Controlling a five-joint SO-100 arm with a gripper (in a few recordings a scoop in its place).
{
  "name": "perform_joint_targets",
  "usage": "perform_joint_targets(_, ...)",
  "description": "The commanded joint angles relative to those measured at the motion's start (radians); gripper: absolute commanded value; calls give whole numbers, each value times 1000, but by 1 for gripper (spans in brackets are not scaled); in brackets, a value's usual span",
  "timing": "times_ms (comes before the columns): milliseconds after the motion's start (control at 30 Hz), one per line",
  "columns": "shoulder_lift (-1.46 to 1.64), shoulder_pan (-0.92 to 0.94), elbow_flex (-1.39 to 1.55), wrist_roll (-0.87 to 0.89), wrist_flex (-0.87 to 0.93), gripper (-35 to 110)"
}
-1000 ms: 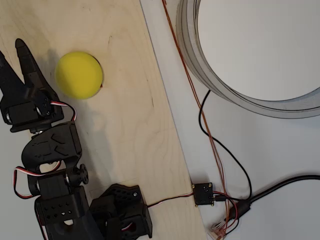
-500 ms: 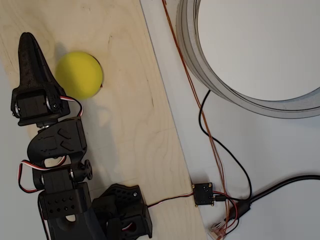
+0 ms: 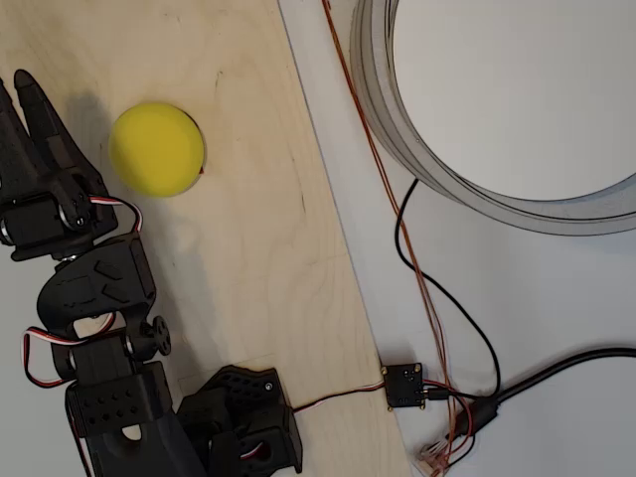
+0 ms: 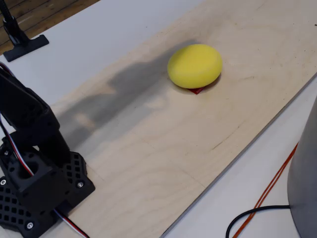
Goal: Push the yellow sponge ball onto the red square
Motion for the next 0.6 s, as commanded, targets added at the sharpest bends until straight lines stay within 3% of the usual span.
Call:
perform_joint_targets(0, -6, 37, -20, 28, -29, -1)
perform_joint_targets(100, 5, 32, -6, 55, -49, 0)
perform_joint_targets(133, 20, 21, 12, 44, -72, 4)
perform_joint_targets(200, 44, -11, 51, -11, -80, 34)
perform_joint_targets(300, 84, -29, 92, -34, -86, 39)
perform_joint_targets(433, 89, -21, 84, -26, -87, 36)
perform_joint_targets(533, 103, -11, 112, 48, -181, 2)
perform_joint_targets(567, 94, -3, 103, 63, -176, 0)
